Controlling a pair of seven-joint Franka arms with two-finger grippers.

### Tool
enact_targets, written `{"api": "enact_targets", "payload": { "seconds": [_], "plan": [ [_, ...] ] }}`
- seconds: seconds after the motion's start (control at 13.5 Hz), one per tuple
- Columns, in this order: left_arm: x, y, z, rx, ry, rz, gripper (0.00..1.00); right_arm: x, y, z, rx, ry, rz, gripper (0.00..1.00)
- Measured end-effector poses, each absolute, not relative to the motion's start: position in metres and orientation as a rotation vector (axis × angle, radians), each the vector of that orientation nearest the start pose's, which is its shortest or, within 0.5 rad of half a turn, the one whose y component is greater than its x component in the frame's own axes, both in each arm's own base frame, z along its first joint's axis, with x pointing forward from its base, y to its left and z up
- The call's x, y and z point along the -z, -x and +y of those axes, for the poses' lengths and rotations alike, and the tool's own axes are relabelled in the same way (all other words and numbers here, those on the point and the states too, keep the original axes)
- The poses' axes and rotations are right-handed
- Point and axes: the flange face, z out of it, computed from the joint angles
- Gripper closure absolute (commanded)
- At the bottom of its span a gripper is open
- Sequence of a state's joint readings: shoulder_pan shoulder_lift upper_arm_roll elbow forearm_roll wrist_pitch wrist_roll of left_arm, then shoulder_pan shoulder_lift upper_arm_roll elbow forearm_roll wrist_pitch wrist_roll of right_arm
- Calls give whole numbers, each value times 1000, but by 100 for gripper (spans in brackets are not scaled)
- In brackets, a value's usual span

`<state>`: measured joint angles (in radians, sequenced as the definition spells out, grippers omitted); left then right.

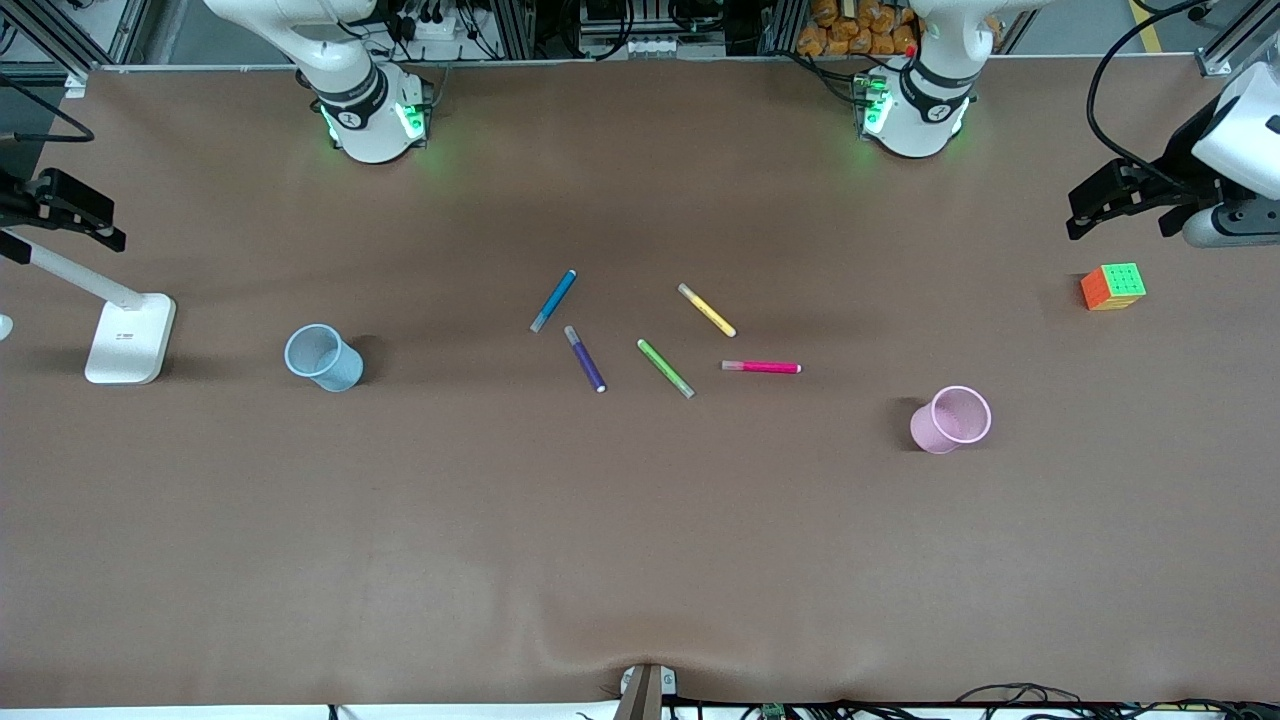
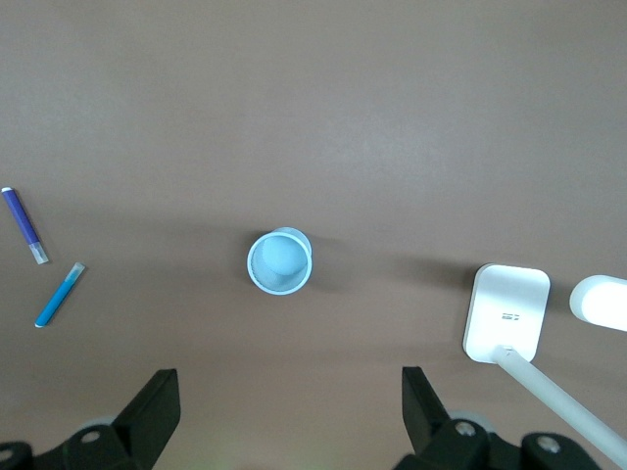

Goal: Place pink and blue markers in matching cups

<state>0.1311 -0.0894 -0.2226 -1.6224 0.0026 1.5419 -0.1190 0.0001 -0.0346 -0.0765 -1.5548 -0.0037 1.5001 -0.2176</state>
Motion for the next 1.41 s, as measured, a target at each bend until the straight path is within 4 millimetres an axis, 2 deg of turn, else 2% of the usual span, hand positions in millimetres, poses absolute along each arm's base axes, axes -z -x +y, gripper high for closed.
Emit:
{"api": "enact_targets", "payload": {
  "seconds": [0.74,0.96,1.41],
  "plan": [
    [-638,-528,-51,-7,3123,-48,0,-642,-536,-44,-41,3132,-215,0],
    [-642,-530,-52,7,3124,-44,0,-641,-537,-44,-43,3131,-214,0],
    [-632,-534,-69,-21,3125,65,0,-640,-538,-39,-49,3140,-36,0]
  ]
}}
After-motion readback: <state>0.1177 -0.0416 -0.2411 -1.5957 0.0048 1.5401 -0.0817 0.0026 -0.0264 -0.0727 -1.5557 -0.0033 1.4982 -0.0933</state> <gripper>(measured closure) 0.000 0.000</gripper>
